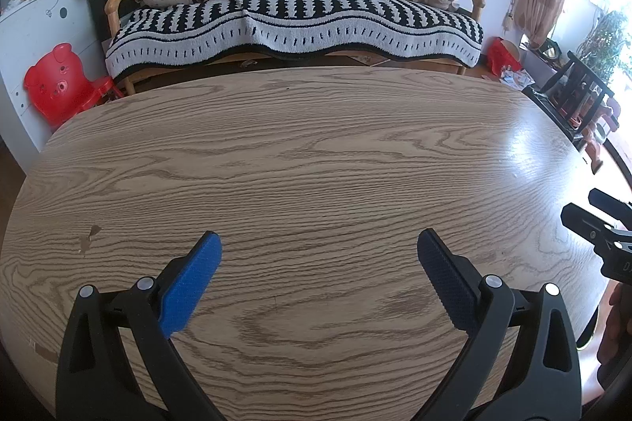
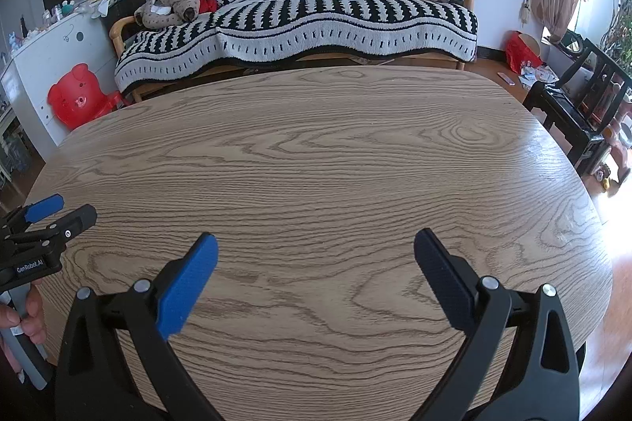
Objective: Collect trash
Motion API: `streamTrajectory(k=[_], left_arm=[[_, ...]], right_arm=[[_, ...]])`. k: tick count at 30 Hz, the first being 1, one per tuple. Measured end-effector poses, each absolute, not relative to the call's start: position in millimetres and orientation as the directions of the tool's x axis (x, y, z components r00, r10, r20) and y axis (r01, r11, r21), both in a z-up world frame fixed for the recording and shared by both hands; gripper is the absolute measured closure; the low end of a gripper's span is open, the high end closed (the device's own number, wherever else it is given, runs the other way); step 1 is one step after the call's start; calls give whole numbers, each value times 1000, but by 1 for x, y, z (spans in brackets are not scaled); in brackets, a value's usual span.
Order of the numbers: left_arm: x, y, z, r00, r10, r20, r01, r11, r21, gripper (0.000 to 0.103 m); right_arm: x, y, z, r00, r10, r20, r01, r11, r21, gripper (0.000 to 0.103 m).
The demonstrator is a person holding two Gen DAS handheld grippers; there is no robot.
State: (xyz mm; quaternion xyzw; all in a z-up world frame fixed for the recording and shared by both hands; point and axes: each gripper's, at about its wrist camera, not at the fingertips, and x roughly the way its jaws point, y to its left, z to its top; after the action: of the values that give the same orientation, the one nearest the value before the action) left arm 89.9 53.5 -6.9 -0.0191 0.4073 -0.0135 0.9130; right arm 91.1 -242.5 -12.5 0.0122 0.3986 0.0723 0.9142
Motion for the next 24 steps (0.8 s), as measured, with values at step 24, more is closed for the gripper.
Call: streamTrajectory(k=[24], left_arm=[[88, 57, -10, 670, -34, -742, -7, 999, -52, 7]], right_arm=[[91, -247, -12, 671, 137, -729, -115, 990, 81, 7]])
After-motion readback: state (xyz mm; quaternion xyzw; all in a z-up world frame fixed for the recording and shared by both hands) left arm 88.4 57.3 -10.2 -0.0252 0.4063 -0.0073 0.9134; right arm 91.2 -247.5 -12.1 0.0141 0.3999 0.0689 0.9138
